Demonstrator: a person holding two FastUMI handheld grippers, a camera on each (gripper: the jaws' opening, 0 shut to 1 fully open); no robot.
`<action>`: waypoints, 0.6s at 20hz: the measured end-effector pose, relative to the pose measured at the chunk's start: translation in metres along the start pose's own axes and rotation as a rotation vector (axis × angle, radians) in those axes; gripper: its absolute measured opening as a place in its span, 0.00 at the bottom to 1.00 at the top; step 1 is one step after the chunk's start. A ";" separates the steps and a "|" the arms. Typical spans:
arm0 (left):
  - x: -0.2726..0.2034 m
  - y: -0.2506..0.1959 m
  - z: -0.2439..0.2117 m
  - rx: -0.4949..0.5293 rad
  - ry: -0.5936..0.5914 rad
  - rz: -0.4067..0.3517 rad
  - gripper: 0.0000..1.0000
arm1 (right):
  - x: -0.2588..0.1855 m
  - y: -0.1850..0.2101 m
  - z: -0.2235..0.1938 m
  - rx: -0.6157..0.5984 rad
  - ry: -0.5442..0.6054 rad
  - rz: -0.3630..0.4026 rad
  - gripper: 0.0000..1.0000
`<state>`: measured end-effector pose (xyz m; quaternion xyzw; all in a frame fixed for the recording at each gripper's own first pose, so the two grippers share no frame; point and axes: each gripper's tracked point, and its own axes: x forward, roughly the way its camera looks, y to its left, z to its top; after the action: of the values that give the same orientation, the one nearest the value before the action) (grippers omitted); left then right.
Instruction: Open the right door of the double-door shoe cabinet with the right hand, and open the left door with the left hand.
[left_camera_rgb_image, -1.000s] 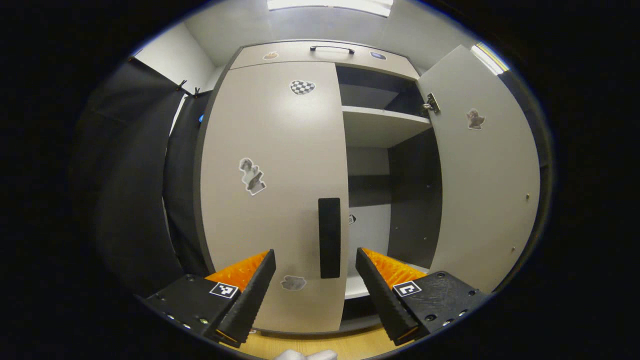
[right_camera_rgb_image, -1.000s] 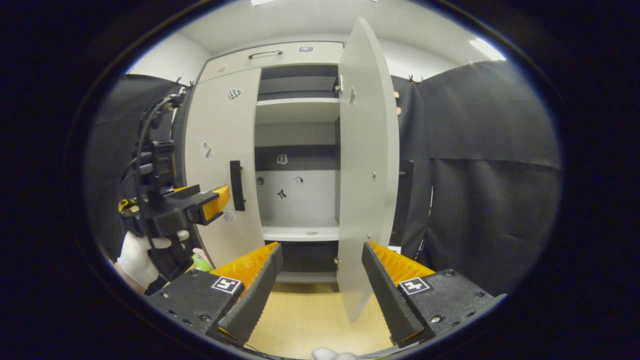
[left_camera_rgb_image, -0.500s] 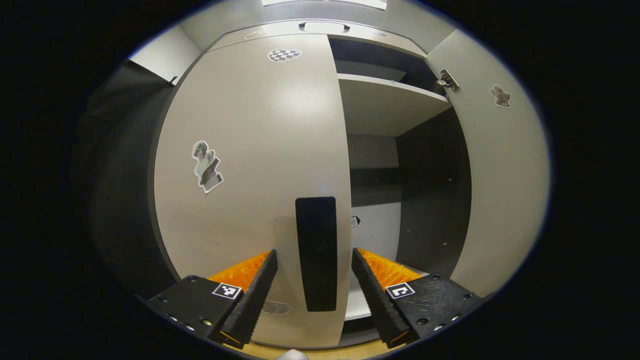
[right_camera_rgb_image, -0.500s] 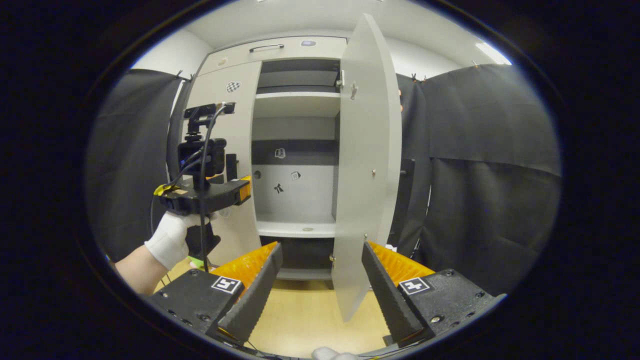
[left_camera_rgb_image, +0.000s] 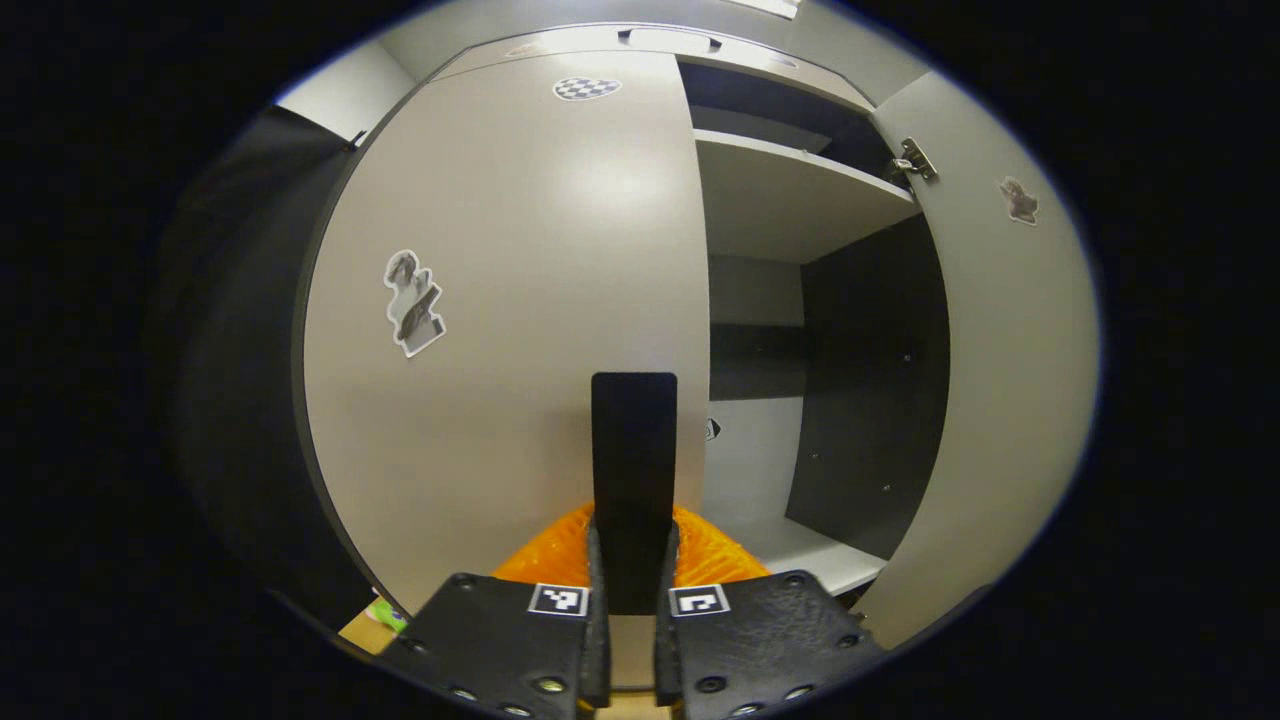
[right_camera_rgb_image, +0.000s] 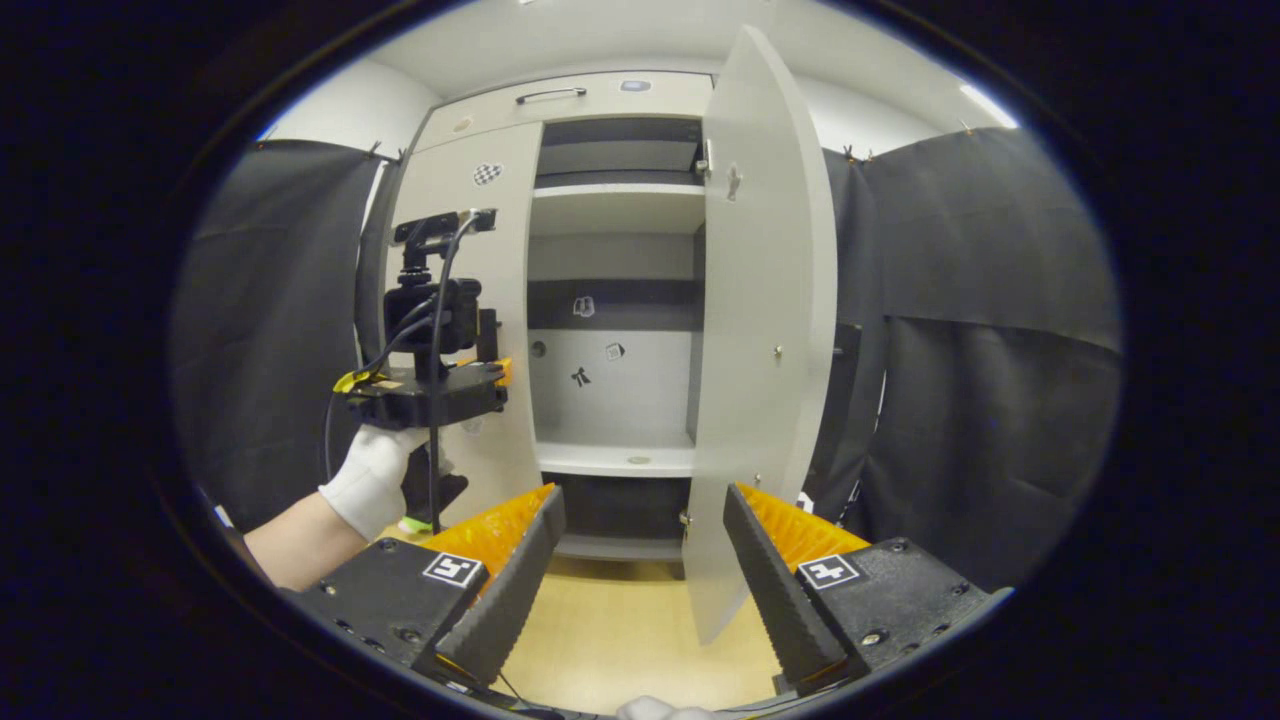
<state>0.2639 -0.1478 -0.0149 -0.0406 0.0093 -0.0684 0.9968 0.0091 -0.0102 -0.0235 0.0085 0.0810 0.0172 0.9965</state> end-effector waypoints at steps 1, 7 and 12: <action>-0.001 0.000 -0.001 0.001 0.000 0.007 0.13 | -0.001 0.000 -0.001 0.001 0.002 0.004 1.00; -0.008 0.001 0.001 0.007 0.001 -0.012 0.08 | -0.007 -0.001 -0.006 0.009 0.008 0.020 1.00; -0.023 0.001 0.002 0.009 0.000 -0.043 0.08 | -0.015 0.006 -0.010 0.007 -0.006 0.039 1.00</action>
<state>0.2416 -0.1432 -0.0129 -0.0365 0.0081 -0.0901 0.9952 -0.0071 -0.0046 -0.0312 0.0138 0.0780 0.0365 0.9962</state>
